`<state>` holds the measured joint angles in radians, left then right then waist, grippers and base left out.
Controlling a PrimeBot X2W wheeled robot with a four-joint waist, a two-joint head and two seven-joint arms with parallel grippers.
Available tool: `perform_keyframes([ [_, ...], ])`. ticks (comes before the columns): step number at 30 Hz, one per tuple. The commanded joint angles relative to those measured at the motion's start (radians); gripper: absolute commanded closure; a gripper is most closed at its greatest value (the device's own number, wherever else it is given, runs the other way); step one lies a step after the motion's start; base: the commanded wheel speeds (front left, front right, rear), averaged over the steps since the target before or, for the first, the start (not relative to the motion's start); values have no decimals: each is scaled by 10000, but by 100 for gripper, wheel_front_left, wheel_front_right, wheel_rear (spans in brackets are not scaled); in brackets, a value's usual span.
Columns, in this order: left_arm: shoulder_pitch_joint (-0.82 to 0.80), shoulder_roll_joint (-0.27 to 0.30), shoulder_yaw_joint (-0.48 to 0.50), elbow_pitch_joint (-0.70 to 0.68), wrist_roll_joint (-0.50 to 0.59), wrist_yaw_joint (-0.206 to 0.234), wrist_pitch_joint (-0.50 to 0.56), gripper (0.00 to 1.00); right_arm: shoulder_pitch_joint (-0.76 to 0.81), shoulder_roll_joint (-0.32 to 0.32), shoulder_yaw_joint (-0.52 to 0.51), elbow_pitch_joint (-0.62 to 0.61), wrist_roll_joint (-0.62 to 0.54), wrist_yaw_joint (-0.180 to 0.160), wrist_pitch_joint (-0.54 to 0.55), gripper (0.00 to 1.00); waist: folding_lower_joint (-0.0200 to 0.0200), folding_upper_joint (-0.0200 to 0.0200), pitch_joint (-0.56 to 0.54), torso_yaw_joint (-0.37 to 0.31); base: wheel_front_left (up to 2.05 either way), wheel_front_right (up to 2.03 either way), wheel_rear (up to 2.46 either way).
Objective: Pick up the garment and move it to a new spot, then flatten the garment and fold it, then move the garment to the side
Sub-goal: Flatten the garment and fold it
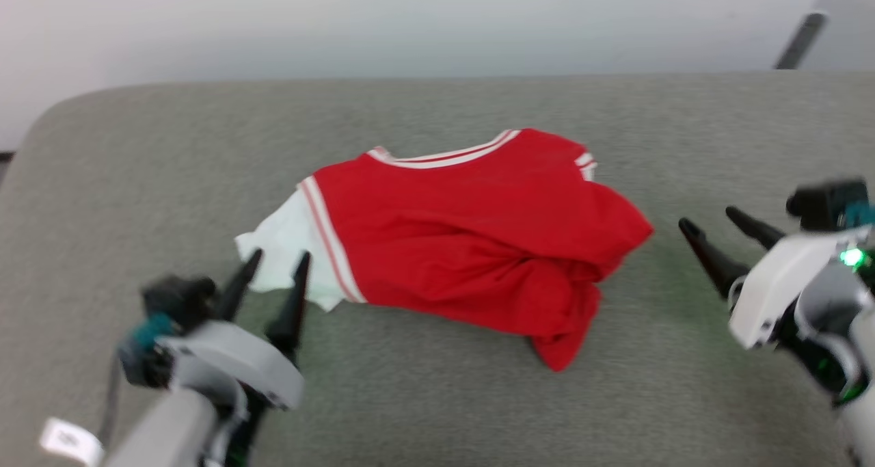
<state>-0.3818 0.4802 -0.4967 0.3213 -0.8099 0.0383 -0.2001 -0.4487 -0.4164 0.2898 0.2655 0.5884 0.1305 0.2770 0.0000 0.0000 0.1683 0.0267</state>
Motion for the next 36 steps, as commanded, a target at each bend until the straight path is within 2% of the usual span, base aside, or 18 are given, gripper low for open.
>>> perform_keyframes([
  [1,274,-137,-95,-243,307,223,-220,0,-423,-149,214,160,402,4,492,0,0,0,304,720,0,0,0],
  [4,663,-460,-200,-807,736,464,-514,0,-1241,-577,515,672,1145,4,1681,0,0,0,490,1113,0,0,0],
  [8,1057,-786,158,-1489,1226,345,-645,0,-2270,-821,874,1507,1876,4,3047,0,0,0,721,1530,0,0,0],
  [10,1253,-1123,498,-1926,1485,229,-639,0,-2771,-899,978,1998,2021,4,3510,0,0,0,830,1713,0,0,0],
  [17,1833,-1663,1411,-2353,2492,-299,-638,0,-3954,-523,1625,3738,1947,4,4239,0,0,0,1151,2123,0,0,0],
  [20,1915,-1803,1570,-2298,2644,-454,-639,0,-4149,-373,1795,4030,2084,4,4294,0,0,0,1204,2144,0,0,0],
  [26,2019,-2258,2090,-2161,3058,-876,-641,0,-4142,-146,2762,4501,2341,4,4524,0,0,0,1221,2041,0,0,0],
  [27,2013,-2317,2143,-2126,3102,-931,-641,0,-4126,-153,2907,4536,2338,4,4486,29,0,0,1224,2028,0,0,0],
  [28,1994,-2379,2189,-2099,3161,-988,-639,0,-4125,-155,3046,4528,2356,4,4395,81,0,0,1234,2013,0,0,0],
  [29,1967,-2438,2237,-2083,3219,-1024,-641,0,-4141,-142,3121,4511,2400,4,4228,100,0,0,1246,1994,0,0,0],
  [36,2020,-2664,2619,-1952,3456,-1244,-641,0,-4671,-516,3544,4463,2171,3,3287,100,0,0,1198,1737,0,0,0],
])
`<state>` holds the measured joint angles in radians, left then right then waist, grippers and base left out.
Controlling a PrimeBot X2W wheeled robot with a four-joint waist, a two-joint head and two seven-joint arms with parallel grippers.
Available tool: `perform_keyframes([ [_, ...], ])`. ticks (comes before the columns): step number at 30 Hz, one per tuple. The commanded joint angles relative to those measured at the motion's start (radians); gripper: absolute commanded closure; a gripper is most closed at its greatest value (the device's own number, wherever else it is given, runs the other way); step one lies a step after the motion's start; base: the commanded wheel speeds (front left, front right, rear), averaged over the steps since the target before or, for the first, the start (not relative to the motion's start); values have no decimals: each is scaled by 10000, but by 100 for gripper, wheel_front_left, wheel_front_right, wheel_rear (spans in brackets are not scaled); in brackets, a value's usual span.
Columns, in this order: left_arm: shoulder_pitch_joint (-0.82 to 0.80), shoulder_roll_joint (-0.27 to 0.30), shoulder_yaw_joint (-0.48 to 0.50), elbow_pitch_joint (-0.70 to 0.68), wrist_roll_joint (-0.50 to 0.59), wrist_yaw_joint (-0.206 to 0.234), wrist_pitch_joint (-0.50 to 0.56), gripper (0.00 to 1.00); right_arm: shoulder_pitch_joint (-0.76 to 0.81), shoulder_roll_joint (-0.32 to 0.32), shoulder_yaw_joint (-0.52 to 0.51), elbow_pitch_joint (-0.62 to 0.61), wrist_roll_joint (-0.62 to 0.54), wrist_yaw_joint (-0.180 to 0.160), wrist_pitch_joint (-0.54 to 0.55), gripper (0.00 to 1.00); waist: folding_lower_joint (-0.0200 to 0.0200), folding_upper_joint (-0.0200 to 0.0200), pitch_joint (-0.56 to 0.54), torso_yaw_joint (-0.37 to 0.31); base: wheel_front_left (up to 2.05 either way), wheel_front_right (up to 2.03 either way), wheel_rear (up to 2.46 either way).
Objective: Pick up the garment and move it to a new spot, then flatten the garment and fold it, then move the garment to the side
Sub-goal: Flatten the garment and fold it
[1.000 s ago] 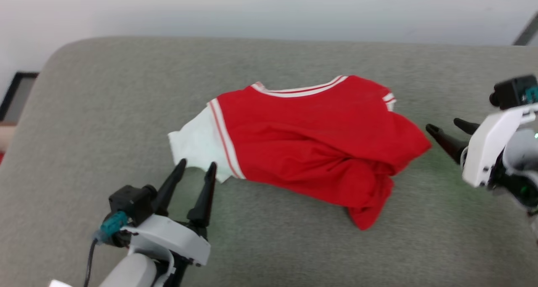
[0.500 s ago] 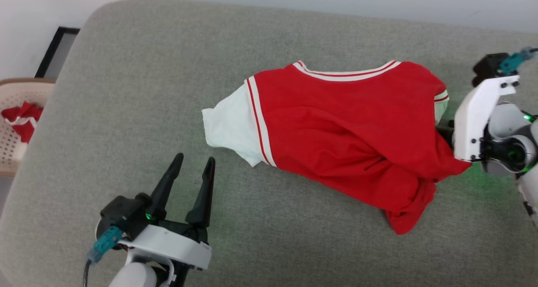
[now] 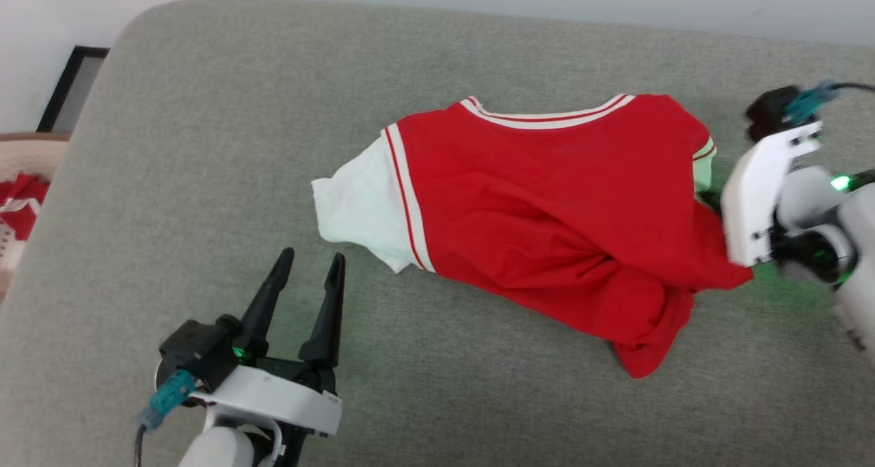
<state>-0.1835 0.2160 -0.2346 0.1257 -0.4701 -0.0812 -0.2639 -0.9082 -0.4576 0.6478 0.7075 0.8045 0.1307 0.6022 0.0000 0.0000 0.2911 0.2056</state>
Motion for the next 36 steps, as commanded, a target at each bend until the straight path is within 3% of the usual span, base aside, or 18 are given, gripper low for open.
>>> perform_keyframes([
  [1,57,-48,61,31,84,-77,-1,0,-196,-246,13,58,-142,1,-171,100,0,0,-55,-102,0,0,0],
  [10,289,-267,479,163,326,-250,-2,0,-853,-1524,179,-294,-2129,1,-1508,100,0,0,-308,-624,0,0,0],
  [13,321,-328,568,151,420,-277,-2,0,-452,-1968,-232,-423,-2834,1,-1565,100,0,0,-368,-685,0,0,0],
  [18,481,-425,747,85,491,-335,-2,0,1026,-2166,-1359,-702,-3293,1,-1128,100,0,0,-399,-731,0,0,0],
  [23,567,-465,901,32,536,-381,-4,0,2433,-1875,-2873,-1026,-3985,-1,-1172,100,0,0,-338,-780,0,0,0],
  [30,424,-328,960,108,639,-422,-2,0,3504,-822,-4517,-1753,-4820,-1,-1200,100,0,0,-396,-883,0,0,0],
  [31,392,-272,927,134,685,-432,-2,0,3625,-650,-4736,-1893,-4850,-1,-1266,59,0,0,-430,-904,0,0,0],
  [32,359,-202,895,164,703,-431,-1,0,3752,-466,-4951,-2024,-4844,-1,-1322,0,0,0,-482,-932,0,0,0],
  [36,94,251,806,136,797,-450,192,0,4485,302,-5739,-2991,-4543,-1,-1985,0,0,0,-740,-1062,0,0,0],
])
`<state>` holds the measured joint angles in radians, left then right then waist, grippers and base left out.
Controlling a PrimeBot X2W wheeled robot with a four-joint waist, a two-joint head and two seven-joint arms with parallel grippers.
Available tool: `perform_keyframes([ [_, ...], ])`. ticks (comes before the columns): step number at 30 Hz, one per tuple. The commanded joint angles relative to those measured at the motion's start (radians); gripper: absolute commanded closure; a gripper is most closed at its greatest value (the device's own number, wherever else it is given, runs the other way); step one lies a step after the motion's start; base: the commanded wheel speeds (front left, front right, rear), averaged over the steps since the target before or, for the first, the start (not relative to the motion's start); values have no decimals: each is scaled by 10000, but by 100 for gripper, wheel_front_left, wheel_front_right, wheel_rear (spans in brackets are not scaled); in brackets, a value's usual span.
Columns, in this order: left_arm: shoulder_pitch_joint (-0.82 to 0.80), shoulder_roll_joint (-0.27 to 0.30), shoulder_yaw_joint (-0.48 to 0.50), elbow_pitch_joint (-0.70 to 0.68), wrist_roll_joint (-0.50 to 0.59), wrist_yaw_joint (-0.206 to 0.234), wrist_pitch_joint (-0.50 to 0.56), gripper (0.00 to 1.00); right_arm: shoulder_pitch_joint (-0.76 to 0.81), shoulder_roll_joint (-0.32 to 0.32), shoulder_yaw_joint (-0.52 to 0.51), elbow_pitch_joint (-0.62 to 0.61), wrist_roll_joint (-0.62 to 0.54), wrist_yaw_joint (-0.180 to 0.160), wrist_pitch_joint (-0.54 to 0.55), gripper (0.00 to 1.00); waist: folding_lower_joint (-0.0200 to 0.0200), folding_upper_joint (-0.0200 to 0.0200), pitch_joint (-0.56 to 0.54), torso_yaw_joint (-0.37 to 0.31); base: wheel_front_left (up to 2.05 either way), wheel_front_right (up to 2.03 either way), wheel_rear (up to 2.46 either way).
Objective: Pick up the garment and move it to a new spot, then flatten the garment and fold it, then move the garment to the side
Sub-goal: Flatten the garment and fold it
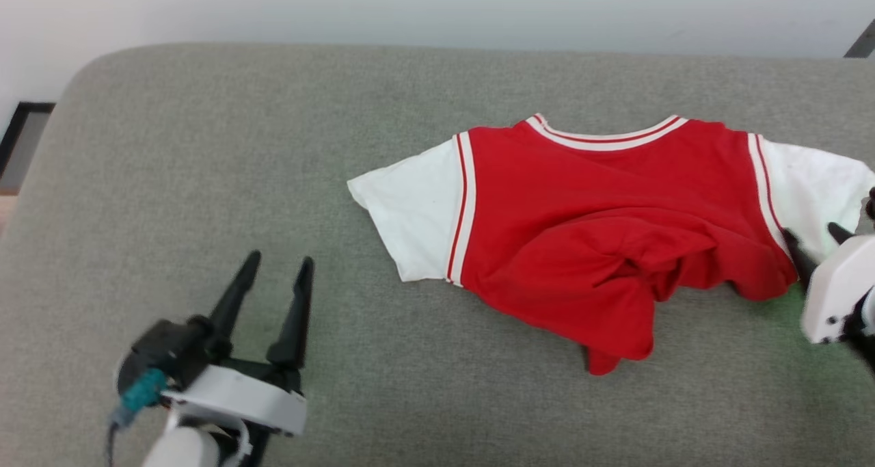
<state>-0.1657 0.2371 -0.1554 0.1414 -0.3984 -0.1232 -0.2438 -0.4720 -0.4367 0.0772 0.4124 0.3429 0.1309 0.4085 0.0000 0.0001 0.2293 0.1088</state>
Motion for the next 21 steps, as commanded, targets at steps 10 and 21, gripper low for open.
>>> perform_keyframes([
  [10,-978,1538,72,-609,-215,-80,1416,0,2478,1808,-592,-3475,1157,-1,-2256,0,0,-1,-573,-1276,0,0,0],
  [21,-4246,3729,-2841,712,-3476,-82,6011,0,4152,3648,-544,-5026,2279,0,-3745,0,0,-1,-484,-2930,0,0,0],
])
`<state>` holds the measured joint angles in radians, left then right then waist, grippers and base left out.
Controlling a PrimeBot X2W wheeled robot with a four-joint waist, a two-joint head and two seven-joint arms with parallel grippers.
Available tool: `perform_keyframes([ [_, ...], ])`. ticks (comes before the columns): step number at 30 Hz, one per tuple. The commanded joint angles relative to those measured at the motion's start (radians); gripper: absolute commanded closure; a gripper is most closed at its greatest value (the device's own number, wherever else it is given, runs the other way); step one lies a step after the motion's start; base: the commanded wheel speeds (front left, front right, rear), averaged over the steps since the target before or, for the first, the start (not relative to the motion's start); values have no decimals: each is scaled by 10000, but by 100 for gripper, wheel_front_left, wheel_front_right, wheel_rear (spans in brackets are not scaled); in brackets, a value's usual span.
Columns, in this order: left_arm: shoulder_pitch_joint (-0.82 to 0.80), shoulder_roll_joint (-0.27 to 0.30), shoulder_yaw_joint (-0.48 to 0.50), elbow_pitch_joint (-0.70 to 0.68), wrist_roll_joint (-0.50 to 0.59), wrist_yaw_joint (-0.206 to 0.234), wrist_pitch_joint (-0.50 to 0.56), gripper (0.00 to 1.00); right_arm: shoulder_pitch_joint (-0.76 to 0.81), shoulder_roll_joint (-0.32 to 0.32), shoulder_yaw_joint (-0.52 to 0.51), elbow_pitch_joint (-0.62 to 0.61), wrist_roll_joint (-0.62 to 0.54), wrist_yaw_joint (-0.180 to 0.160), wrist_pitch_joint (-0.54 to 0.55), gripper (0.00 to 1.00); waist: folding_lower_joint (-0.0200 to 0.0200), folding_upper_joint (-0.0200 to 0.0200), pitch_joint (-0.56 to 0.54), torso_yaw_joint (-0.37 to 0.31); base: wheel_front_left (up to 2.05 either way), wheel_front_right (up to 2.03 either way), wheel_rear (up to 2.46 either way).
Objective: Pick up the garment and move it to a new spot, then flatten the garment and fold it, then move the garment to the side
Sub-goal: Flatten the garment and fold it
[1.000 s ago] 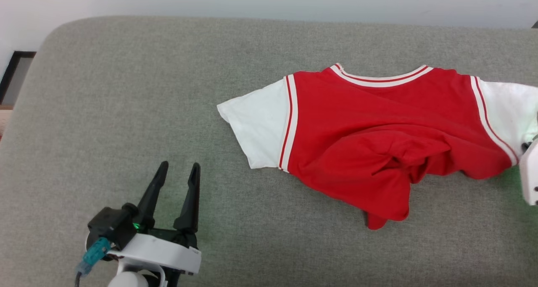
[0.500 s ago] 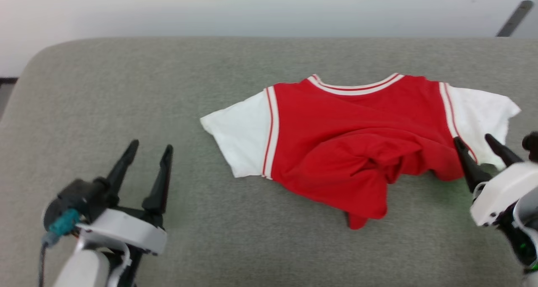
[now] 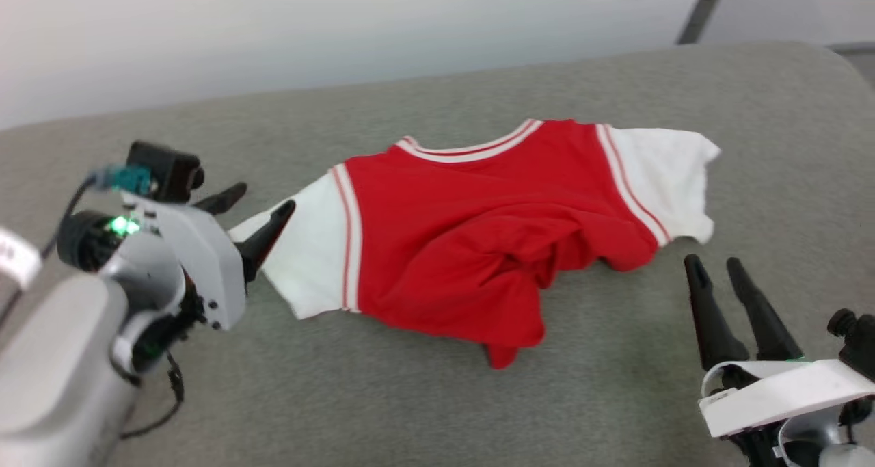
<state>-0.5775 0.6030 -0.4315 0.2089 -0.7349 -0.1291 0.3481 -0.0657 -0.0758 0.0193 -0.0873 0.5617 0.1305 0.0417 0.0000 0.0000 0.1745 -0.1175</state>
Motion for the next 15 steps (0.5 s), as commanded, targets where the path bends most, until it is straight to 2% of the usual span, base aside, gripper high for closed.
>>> perform_keyframes([
  [1,-513,244,-276,281,-510,-23,433,0,118,88,79,15,262,3,-166,0,0,0,118,-824,0,0,0],
  [7,-2048,1066,-1186,2258,-1489,-10,1915,0,-318,207,735,192,516,4,-484,0,0,0,567,-1832,0,0,0],
  [15,-2950,1782,-1979,4445,-2410,-13,2999,0,-583,231,1325,422,430,4,-646,0,0,0,957,-2801,0,0,0],
])
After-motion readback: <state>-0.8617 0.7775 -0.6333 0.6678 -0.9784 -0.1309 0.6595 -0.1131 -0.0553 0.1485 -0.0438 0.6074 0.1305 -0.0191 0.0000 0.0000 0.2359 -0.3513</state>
